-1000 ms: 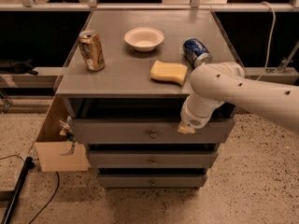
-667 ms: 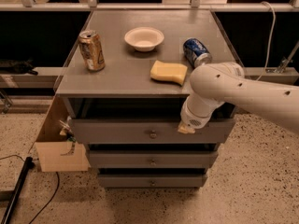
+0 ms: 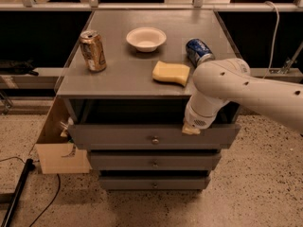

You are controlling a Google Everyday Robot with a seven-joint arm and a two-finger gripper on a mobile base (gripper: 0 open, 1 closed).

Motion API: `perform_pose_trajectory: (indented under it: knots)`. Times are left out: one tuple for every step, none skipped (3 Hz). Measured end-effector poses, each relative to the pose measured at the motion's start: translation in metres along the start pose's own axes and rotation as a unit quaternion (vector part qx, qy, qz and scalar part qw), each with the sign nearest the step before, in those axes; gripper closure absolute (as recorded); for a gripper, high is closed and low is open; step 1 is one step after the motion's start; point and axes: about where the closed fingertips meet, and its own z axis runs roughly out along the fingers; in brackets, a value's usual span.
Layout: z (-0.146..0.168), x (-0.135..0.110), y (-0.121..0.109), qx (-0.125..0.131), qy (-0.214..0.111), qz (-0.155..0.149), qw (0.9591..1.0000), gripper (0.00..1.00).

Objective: Open top drawer

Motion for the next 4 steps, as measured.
perform_pose_trajectory:
  knots:
    - [-0.007, 0.005, 0.005, -0.003, 0.003, 0.002, 1.0, 1.0]
    - [-0.007, 0.005, 0.005, -0.003, 0.003, 0.002, 1.0, 1.0]
    - [-0.006, 0.013, 0.017, -0.016, 0.006, 0.0, 0.9999, 1.0]
    - [-0.013, 0.016, 0.037, -0.028, 0.0, -0.004, 0.9996, 1.0]
